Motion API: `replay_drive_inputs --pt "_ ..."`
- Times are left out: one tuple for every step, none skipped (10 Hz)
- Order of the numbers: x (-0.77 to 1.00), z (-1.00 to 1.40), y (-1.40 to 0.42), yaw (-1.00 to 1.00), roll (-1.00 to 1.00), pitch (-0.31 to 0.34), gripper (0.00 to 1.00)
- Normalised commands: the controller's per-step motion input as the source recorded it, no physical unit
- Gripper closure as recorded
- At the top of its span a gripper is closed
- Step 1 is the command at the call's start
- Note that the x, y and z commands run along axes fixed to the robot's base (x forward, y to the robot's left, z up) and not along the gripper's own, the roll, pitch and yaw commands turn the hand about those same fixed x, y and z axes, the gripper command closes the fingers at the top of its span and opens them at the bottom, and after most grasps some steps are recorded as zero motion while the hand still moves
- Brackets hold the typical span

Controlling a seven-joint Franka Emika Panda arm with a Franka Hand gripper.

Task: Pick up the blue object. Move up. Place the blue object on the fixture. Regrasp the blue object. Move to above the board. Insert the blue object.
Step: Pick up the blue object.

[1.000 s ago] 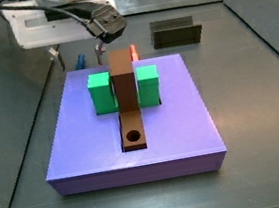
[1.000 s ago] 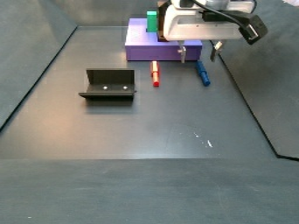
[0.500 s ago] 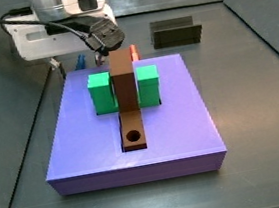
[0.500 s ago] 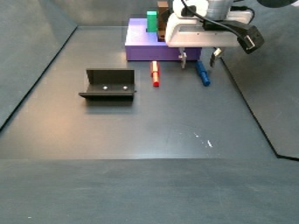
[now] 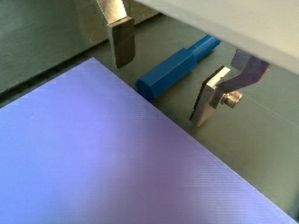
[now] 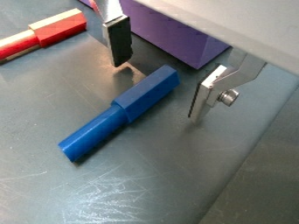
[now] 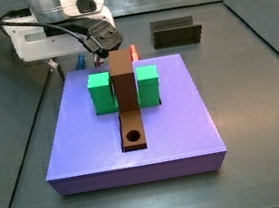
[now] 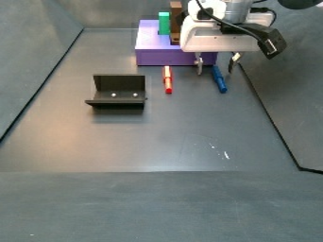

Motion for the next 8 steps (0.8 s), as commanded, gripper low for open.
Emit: replay_drive_inputs --pt "-0.08 -0.09 0.0 0.0 0.0 -0.063 0.0" --pt "0.0 0.0 0.0 0.0 0.0 0.0 0.0" --pt "0.0 0.0 0.0 0.0 0.0 0.0 1.0" --pt "0.0 0.0 0.0 0.0 0.0 0.0 1.0" --pt "0.0 0.0 0.0 0.0 0.0 0.0 1.0" --pt "0.0 0.0 0.0 0.0 0.0 0.0 1.0" --pt "0.0 0.0 0.0 0.0 0.0 0.0 1.0" --pt "0.0 0.0 0.0 0.0 0.0 0.0 1.0"
